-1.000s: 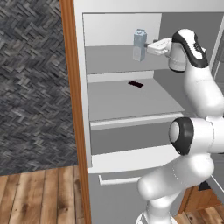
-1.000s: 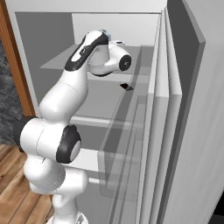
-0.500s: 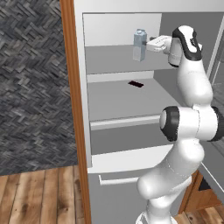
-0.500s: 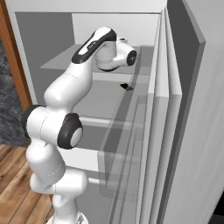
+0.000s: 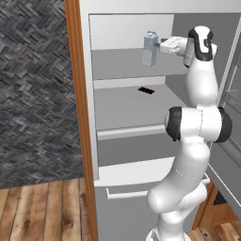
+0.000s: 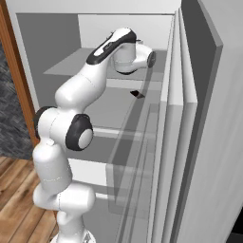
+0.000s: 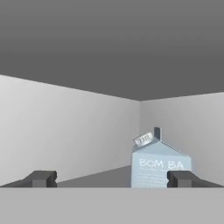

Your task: Take out the milk from the fridge and place it on the tray on the counter. Then take the sugar cube near the tray and place it in the tray.

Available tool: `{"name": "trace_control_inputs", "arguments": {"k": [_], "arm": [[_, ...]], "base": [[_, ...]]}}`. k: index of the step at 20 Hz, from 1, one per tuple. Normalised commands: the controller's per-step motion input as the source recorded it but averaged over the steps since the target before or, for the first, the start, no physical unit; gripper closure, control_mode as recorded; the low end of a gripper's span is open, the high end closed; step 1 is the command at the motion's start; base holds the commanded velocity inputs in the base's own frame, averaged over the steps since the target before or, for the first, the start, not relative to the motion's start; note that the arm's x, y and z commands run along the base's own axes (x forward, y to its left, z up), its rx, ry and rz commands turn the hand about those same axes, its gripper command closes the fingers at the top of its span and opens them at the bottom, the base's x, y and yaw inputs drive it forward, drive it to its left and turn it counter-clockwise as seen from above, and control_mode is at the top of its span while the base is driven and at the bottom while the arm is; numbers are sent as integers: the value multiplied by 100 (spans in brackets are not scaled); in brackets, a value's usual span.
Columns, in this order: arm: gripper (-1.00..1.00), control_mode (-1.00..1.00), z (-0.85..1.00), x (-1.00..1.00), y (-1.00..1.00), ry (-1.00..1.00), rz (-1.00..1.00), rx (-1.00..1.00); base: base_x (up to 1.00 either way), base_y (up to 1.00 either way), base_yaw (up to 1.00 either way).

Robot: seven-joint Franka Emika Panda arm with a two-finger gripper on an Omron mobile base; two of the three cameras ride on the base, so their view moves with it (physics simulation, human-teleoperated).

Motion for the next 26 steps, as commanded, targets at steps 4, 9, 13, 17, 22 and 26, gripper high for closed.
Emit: {"name": "trace_control_inputs", "arguments": {"k": [4, 9, 13, 17, 22, 26], "arm": [[-100, -100, 0, 21, -1, -1, 0, 0], [-100, -100, 0, 12, 3, -1, -1, 0], [-100, -100, 0, 23, 0, 0, 0, 0], [-100, -100, 0, 9, 7, 3, 0, 0], [-100, -100, 0, 17, 3, 7, 0, 0], [-100, -100, 0, 29, 0, 4, 0, 0]], "base": [[0, 0, 0], [0, 0, 0], [0, 0, 0], [0, 0, 0], [0, 0, 0], [0, 0, 0]]}}
